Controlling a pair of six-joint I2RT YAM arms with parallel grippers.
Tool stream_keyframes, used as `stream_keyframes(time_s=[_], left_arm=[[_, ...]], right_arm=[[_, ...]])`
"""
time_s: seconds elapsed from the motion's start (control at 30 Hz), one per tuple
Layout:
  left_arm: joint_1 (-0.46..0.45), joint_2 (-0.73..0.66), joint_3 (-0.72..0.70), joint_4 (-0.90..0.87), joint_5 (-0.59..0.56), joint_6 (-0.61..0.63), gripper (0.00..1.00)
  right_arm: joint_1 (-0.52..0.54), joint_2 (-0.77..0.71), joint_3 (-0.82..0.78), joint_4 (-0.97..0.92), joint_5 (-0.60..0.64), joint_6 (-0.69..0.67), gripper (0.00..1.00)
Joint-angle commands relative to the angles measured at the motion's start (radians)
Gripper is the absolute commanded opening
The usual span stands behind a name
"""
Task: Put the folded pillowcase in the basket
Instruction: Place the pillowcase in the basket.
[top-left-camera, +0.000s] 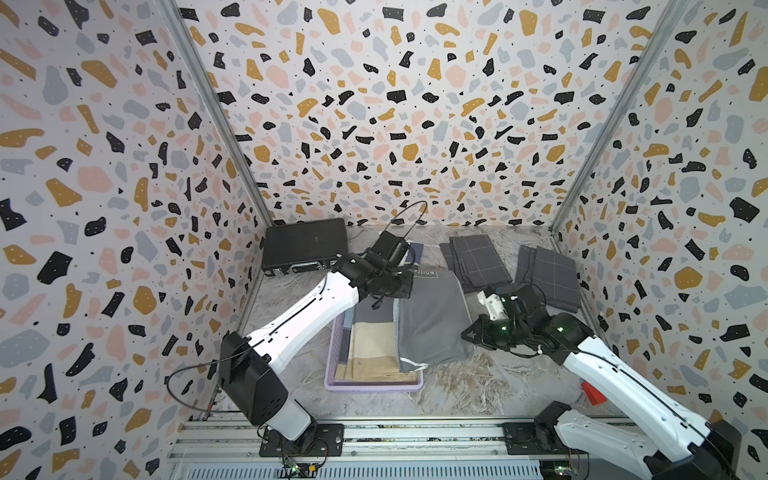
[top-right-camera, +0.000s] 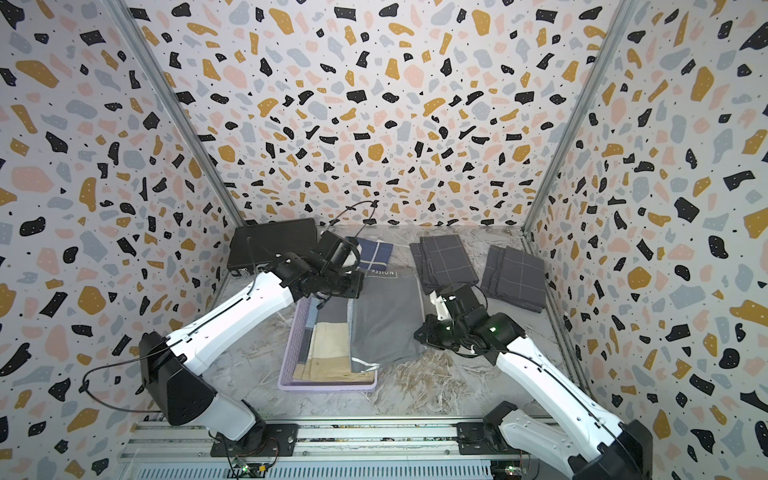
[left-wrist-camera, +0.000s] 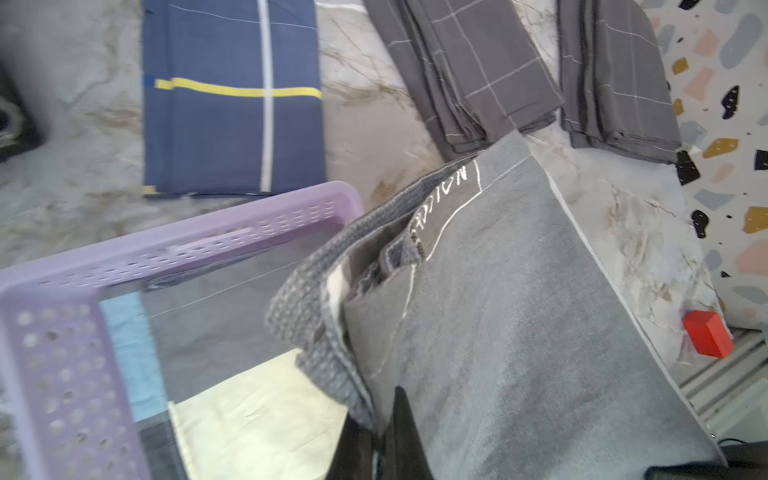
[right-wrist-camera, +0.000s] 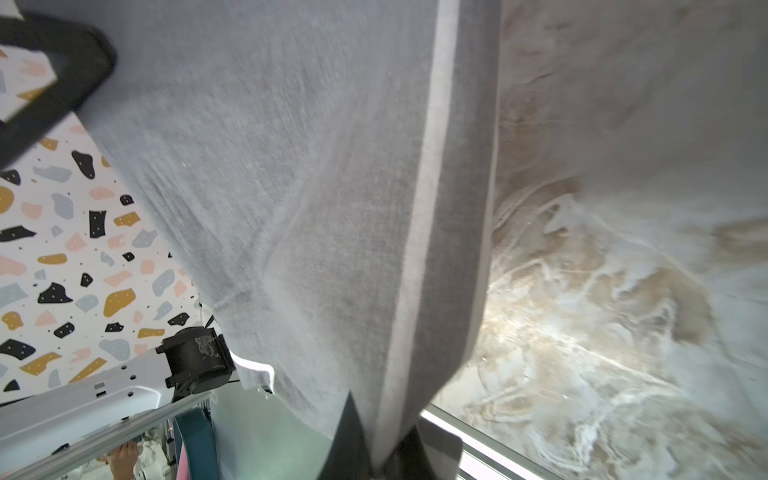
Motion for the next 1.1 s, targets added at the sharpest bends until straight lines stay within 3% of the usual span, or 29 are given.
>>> stream_keyframes(time_s=[0.0, 0.13, 0.33, 0.53, 1.07], left_arm=[[0.076, -0.070, -0.044, -0.049, 0.008, 0.078, 0.00], [0.180, -0.100, -0.097, -0.074, 0.040, 0.129, 0.00], [0.258, -0.074, -0.167, -0.073, 0.049, 0.171, 0.00], [0.268, -0.034, -0.228, 0.003, -0.018, 0.188, 0.00], [0.280, 0.089, -0.275, 0.115, -0.093, 0.214, 0.00]], right_arm=[[0.083, 0.085, 0.066, 0.118, 0.069, 0.041, 0.00], [0.157, 0.214, 0.112, 0.184, 0.088, 0.033, 0.00], [0.250, 0.374, 0.159, 0.241, 0.120, 0.033, 0.00], [0.288, 0.480, 0.126, 0.350, 0.097, 0.070, 0.00], [0.351, 0.581, 0.106, 0.360, 0.180, 0.059, 0.00]])
